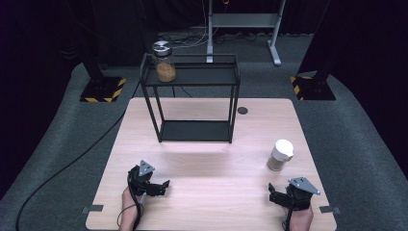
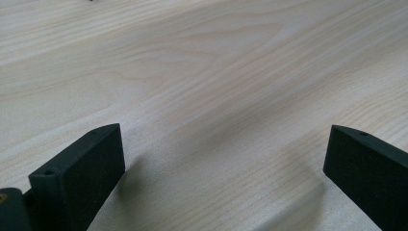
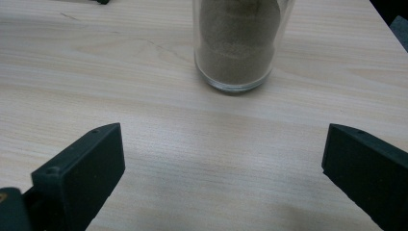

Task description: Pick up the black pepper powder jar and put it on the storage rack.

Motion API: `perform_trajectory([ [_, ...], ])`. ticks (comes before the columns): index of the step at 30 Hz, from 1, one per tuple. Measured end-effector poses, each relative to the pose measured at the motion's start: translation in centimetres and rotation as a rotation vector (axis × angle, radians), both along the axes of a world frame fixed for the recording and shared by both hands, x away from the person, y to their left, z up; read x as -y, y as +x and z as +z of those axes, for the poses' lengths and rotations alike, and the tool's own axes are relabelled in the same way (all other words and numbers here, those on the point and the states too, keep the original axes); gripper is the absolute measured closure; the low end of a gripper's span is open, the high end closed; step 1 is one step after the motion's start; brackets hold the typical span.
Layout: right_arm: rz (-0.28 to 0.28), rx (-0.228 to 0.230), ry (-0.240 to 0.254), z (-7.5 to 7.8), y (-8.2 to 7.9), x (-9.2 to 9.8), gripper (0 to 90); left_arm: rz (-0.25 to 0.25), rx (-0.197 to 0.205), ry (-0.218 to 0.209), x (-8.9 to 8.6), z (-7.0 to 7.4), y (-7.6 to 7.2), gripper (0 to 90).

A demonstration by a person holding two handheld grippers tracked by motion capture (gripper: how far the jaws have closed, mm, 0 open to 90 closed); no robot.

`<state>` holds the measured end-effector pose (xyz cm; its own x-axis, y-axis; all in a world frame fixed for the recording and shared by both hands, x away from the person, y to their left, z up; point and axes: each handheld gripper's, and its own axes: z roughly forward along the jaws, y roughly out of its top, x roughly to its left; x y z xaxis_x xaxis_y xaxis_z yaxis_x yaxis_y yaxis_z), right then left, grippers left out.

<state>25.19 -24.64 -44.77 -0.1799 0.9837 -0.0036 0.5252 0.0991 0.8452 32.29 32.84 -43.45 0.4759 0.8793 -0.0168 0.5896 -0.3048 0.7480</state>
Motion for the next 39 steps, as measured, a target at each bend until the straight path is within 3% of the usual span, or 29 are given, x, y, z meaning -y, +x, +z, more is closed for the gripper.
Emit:
perform_trajectory([
  [7,-0.017,0.031,-0.002,-0.3,-0.6,-0.2,0.0,0.003,-0.018,-0.023,-0.4,0.0,0.3,0.1],
  [10,-0.013,0.023,-0.008,-0.2,-0.5,-0.3,0.0,0.007,-0.02,-0.031,-0.5,0.0,0.3,0.2],
  [14,-0.016,0.013,-0.011,-0.1,-0.3,-0.4,0.0,0.006,-0.019,-0.015,-0.2,0.0,0.3,0.0],
  [17,-0.062,0.027,0.02,-0.3,-0.6,-0.3,0.0,0.004,-0.012,0.028,0.6,0.2,0.2,0.0],
  [23,-0.065,0.038,-0.003,0.2,-0.1,-0.7,0.0,0.001,-0.013,0.026,0.6,0.2,0.3,0.0],
  [25,-0.06,0.067,0.014,0.5,0.6,-0.6,0.0,0.001,-0.013,0.026,0.6,0.2,0.3,0.0],
  [27,-0.048,0.064,0.014,0.7,1.1,-0.5,0.0,0.001,-0.013,0.026,0.6,0.2,0.3,0.0],
  [28,-0.029,0.066,-0.003,0.8,2.2,-0.6,0.0,0.001,-0.013,0.026,0.6,0.2,0.3,0.0],
  [33,-0.005,0.099,-0.032,0.6,4.2,-1.1,0.0,0.001,-0.013,0.027,0.6,0.2,0.3,0.0],
  [39,-0.013,0.137,-0.042,0.4,5.6,-1.4,0.0,0.002,-0.013,0.026,0.6,0.2,0.3,0.0],
])
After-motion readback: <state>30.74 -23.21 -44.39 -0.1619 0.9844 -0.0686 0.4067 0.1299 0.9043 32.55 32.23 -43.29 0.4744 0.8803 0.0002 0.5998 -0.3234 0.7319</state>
